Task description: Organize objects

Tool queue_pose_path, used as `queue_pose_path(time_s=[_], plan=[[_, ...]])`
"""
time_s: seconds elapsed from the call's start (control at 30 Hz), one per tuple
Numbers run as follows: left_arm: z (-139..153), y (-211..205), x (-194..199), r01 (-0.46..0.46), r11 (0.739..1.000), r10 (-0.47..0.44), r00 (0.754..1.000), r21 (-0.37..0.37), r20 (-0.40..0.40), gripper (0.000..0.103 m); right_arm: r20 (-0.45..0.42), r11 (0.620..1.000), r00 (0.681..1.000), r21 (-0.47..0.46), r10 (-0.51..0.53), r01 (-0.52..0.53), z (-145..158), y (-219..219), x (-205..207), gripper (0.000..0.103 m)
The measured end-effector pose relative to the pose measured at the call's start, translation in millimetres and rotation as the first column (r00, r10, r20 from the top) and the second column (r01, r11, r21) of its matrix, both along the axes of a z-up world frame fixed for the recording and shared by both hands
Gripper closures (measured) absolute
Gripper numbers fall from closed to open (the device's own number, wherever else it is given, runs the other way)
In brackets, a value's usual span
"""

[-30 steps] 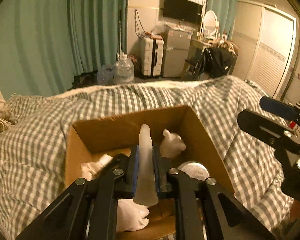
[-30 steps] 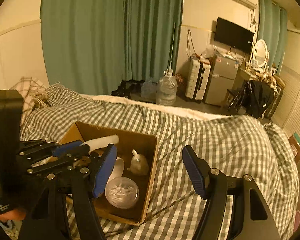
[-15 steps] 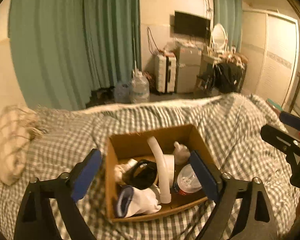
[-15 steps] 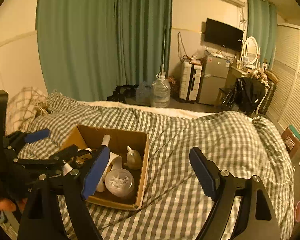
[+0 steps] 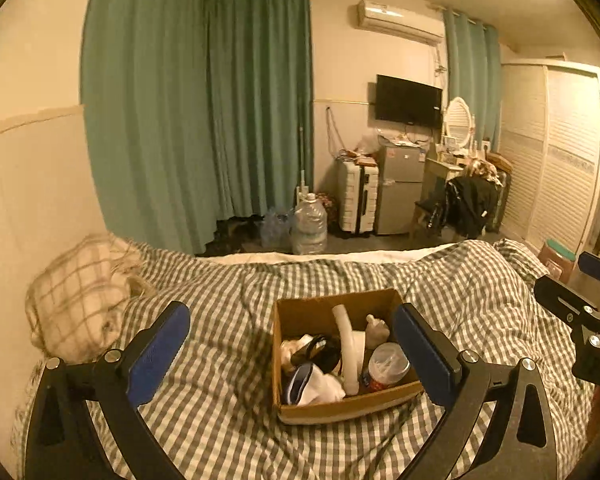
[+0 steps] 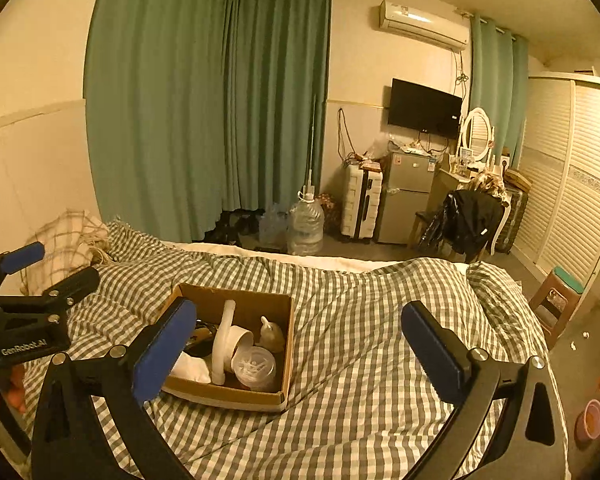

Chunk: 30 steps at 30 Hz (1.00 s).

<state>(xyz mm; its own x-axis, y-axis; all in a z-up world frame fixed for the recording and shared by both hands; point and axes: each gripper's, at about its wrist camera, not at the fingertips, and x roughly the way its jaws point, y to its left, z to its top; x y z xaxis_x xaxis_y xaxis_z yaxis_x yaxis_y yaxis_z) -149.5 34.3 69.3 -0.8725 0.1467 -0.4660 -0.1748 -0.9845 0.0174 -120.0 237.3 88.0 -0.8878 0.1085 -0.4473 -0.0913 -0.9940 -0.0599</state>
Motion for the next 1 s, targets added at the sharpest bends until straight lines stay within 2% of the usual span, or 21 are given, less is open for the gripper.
queue_pose_path(time_s=[0.13,0.3,0.43,0.53,0.73,1.0], plan=[[-16,-7,12,-0.034,0.999,0.034,0.999,0.028,-0.007,0.000,-0.003,1.000,1.000,0.000,0.000,0.000,-12,-2,6,0.000],[-46,-9,21,-0.101,0.995,0.101,0.993,0.011,-0.054,0.000,0.020,1.000,1.000,0.003,0.001,-0.001,-44,-4,3,0.000],[-68,-5,24,-0.086,0.996,0.085,0.995,-0.007,-0.054,0.000,0.051,1.000,0.998,0.004,-0.024,0.024,-83,-4,-3,0.000],[-78,-1,24,-0.073,0.997,0.072,0.996,-0.019,-0.046,0.000,0.069,1.000,0.997,0.014,-0.024,0.023,-100,-5,-8,0.000],[-85,1,21,-0.073,0.997,0.073,0.997,-0.023,-0.030,0.000,0.077,0.999,0.997,0.020,-0.032,0.030,-108,-5,-13,0.000],[-88,-4,20,-0.090,0.996,0.090,0.996,-0.017,-0.018,0.000,0.058,0.999,0.997,0.014,-0.044,0.043,-102,-4,-10,0.000]])
